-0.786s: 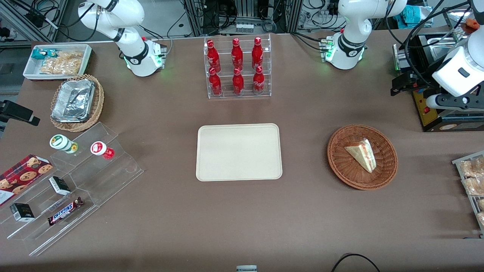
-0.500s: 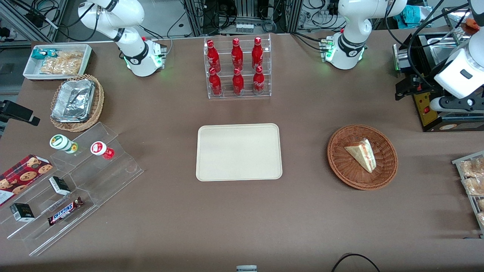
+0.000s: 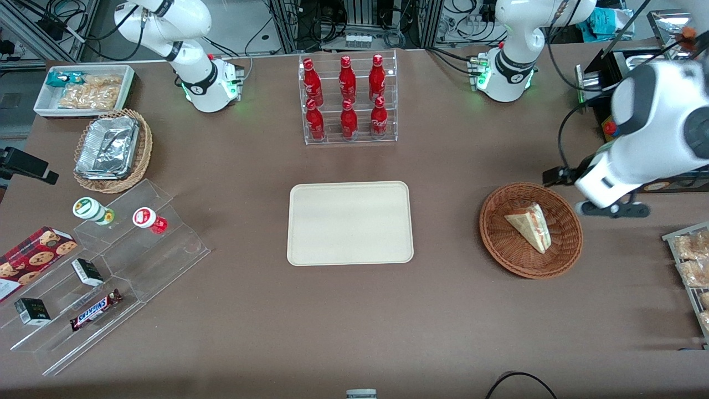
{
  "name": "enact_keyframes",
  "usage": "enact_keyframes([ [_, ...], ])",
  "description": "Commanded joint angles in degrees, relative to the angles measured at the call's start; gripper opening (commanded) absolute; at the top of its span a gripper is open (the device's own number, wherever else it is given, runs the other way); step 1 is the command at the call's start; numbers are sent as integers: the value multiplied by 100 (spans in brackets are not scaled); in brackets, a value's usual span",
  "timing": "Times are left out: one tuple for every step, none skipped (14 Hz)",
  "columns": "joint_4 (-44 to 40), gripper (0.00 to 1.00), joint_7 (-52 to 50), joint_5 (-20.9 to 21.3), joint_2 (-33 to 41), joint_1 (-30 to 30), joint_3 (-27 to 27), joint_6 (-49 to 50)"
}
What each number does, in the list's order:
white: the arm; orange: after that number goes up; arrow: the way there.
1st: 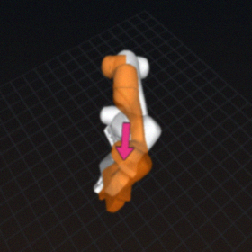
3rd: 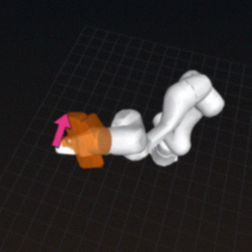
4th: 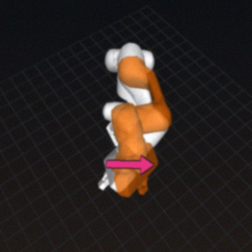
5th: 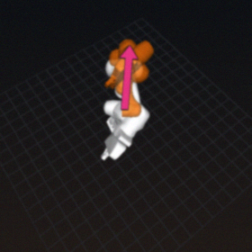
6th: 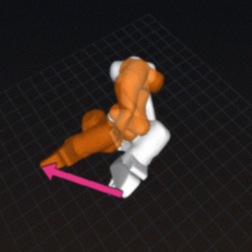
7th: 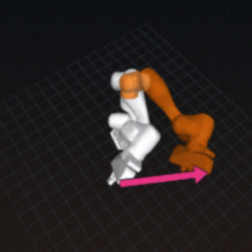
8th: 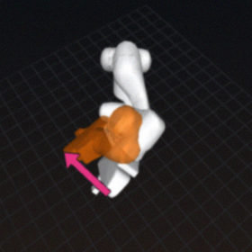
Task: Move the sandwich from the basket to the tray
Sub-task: 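Move the left gripper down over the wrapped sandwich in the wicker basket, then close the left gripper on the sandwich and lift it from the basket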
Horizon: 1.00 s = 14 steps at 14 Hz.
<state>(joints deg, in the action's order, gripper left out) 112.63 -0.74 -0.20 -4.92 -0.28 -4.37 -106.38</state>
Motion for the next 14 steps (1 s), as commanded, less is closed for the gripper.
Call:
enact_keyframes([
  [855,100,-484,38,124,-16,24,-1065],
  [962,100,-967,38,62,-16,24,-1269],
  [1050,100,-1615,29,26,-16,24,-1376],
  [1129,100,-2257,20,43,-25,24,-1455],
  [1347,100,-2777,11,61,-25,24,-1708],
  [1515,100,-3200,-15,70,-25,24,-2015],
  [1586,100,-3883,-24,27,-25,24,-2192],
  [1569,100,-4368,-24,-70,-25,24,-2281],
  [1569,100,-4616,-15,-158,-16,24,-2482],
  [1569,100,-4680,-24,-263,-16,24,-2597],
  [1552,100,-4689,-24,-429,-16,24,-2685],
  [1552,100,-4698,-24,-588,-16,24,-2895],
  [1560,100,-4715,-24,-737,-16,24,-3106],
  [1552,100,-4785,-24,-852,-25,24,-3169],
])
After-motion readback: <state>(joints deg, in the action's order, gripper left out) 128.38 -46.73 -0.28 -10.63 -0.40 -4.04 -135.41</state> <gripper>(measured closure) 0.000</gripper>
